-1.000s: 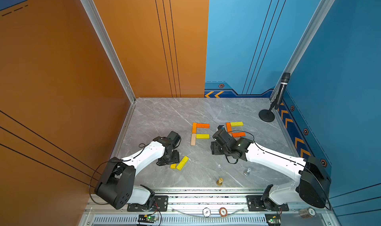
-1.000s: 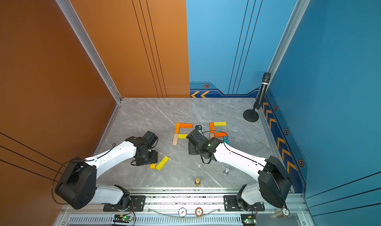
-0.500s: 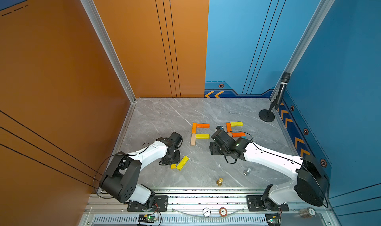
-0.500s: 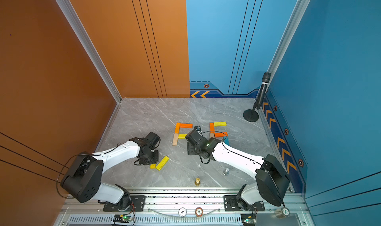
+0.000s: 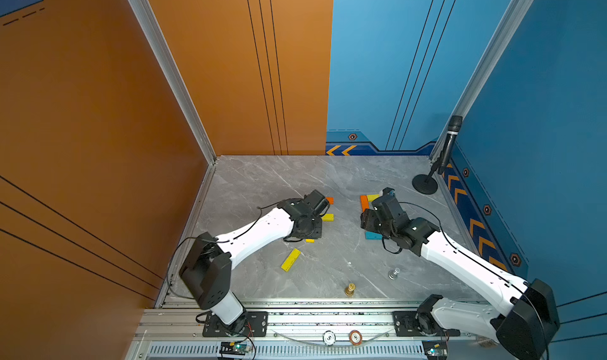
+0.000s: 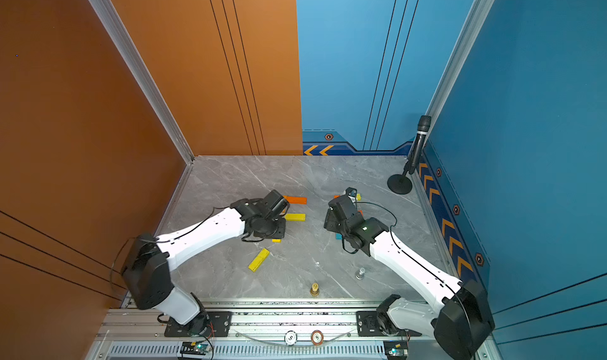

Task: Assemble the number 6 with building blocks
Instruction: Place the building block at the center of the board.

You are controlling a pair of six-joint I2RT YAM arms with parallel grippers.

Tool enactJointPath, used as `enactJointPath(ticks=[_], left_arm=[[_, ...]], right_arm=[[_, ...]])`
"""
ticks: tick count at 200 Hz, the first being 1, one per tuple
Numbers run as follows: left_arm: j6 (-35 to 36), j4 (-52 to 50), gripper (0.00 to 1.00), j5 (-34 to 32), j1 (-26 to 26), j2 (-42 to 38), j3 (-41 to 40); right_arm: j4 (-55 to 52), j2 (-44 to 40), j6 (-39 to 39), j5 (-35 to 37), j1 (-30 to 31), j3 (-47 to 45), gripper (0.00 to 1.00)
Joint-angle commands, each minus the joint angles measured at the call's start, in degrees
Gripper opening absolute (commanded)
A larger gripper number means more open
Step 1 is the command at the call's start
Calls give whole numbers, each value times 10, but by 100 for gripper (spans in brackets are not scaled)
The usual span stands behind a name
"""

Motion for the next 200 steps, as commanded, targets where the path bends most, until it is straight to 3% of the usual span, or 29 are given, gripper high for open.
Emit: enactJointPath(ticks=[1,35,86,115,128,160,200], left_arm=[[-11,-24,30,-8,-28,69,47],[-19,-16,30,6,-43,161,98],[-23,-4,32,32,-39,220,129],[-21,0,42,61,-33,224,134],[-18,1,54,79,-28,207,135],[-10,10,68,128,7,109,110],[33,11,78,185,120,-29,50]], right_arm=[[-14,-25,15,20,-15,-24,68],[-20,-36,16,11,-24,-33,68],[-31,-21,13,-2,-24,-36,68],[-42,-21,11,-2,-24,-26,68],[-54,-20,4,-3,-24,-11,69],[-94,-17,-8,-1,-15,34,69],[-102,39,11,8,36,81,69]])
